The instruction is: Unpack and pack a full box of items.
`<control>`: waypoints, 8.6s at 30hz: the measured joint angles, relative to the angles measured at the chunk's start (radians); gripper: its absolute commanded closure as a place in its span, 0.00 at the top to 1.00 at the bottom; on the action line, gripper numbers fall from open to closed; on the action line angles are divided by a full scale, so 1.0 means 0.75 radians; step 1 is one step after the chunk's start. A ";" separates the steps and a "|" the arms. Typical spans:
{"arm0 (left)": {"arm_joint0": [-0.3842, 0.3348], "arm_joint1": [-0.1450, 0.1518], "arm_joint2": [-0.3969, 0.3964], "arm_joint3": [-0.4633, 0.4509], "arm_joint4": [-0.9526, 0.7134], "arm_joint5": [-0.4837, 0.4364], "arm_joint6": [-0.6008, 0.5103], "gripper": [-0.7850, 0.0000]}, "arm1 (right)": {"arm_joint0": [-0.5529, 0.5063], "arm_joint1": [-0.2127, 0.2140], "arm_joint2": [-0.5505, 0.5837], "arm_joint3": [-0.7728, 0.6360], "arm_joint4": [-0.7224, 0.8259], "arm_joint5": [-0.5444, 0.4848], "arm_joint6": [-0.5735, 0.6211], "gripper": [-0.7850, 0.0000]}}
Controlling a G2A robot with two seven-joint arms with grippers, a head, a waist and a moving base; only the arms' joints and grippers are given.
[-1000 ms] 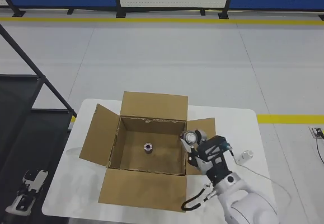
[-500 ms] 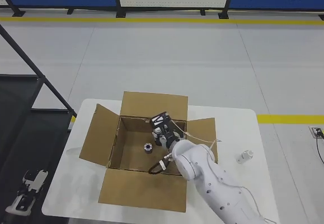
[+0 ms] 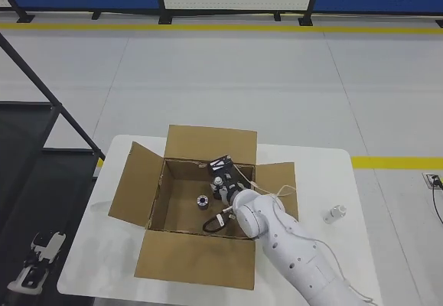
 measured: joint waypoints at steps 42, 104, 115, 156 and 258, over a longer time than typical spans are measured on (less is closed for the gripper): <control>0.000 0.000 0.000 0.000 0.000 0.000 0.000 1.00 | -0.943 0.195 1.038 -0.884 -0.306 0.117 0.044 0.83; 0.000 0.000 0.000 0.000 0.000 0.000 0.000 1.00 | -0.112 0.061 0.056 -0.254 -0.055 -0.237 0.376 0.32; 0.000 0.000 0.000 0.000 0.000 0.000 0.000 1.00 | -0.151 0.070 0.099 -0.271 -0.034 -0.274 0.348 0.49; -0.411 0.042 0.444 0.059 0.459 0.108 -0.167 1.00 | -1.019 0.260 1.001 -1.131 0.534 -0.660 0.107 1.00; -0.495 0.285 0.441 0.462 -0.495 0.129 -1.228 1.00 | 0.293 0.159 0.299 0.598 0.913 -0.762 -0.257 1.00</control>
